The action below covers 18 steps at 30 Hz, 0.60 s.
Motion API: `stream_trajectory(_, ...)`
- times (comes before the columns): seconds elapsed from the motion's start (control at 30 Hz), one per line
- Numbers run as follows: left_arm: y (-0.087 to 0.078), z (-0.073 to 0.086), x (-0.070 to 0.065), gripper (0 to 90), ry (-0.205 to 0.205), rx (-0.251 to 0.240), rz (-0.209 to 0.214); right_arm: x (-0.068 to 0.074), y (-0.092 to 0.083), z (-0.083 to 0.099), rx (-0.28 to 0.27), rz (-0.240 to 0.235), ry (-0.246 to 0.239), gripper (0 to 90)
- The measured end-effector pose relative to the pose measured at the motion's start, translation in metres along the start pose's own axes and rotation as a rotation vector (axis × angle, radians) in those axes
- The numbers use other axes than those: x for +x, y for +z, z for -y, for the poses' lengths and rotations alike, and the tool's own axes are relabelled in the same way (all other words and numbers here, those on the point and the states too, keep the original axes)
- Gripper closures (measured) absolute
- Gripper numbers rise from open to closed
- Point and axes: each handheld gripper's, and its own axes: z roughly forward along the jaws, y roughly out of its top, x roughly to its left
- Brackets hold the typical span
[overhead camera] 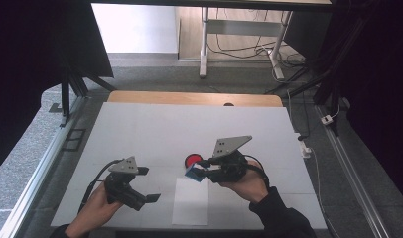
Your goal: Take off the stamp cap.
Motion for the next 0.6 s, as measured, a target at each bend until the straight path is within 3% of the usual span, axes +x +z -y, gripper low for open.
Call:
stream_trajectory(0.3, 0.018, -0.021, 0.001, 1.1, 0.084, -0.009, 0.036, 0.000, -0.002, -0.001, -0.013, -0.011, -0.006, 71.6)
stream_trajectory(0.43, 0.026, -0.028, 0.003, 1.2, 0.104, -0.022, 0.087, 0.001, -0.003, -0.001, -0.016, -0.016, -0.010, 71.6)
stream_trajectory(0.6, 0.038, -0.037, 0.004, 1.7, 0.141, -0.003, 0.121, 0.002, -0.003, -0.002, -0.018, -0.023, -0.018, 71.6)
